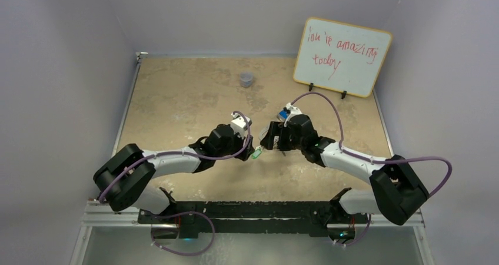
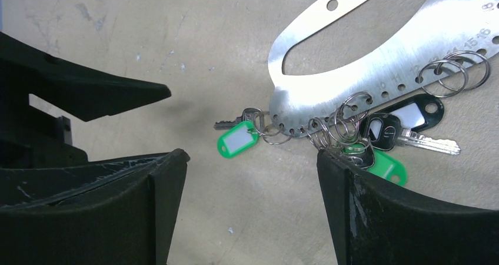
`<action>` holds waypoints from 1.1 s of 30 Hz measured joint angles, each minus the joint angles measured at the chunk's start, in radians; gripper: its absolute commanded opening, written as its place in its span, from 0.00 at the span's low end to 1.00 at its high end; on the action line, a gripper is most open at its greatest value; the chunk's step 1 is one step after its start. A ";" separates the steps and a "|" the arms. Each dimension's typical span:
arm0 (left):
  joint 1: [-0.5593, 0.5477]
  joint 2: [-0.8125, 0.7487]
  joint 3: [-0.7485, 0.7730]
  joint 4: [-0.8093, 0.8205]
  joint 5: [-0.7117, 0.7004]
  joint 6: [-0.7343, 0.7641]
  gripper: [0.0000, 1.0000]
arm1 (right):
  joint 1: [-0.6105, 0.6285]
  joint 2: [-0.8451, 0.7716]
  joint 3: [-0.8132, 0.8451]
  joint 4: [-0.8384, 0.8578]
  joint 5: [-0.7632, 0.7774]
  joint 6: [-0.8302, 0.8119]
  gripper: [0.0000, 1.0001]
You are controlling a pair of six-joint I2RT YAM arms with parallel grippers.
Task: Remove the keys from the keyring
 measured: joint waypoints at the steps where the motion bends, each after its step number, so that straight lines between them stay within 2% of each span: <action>1: 0.000 0.014 0.006 0.013 0.013 0.012 0.59 | -0.002 -0.008 0.000 0.000 0.002 -0.001 0.83; 7: 0.000 0.095 0.050 0.061 0.085 0.082 0.57 | -0.044 -0.013 0.000 -0.006 0.003 -0.005 0.79; 15: 0.000 0.211 0.100 0.098 0.187 0.158 0.43 | -0.154 -0.013 0.000 -0.005 -0.032 -0.016 0.77; 26: 0.000 0.300 0.156 0.116 0.264 0.236 0.39 | -0.161 -0.004 0.000 0.016 -0.086 -0.030 0.77; 33: 0.000 0.320 0.169 0.115 0.269 0.272 0.24 | -0.161 -0.004 0.000 0.024 -0.102 -0.037 0.77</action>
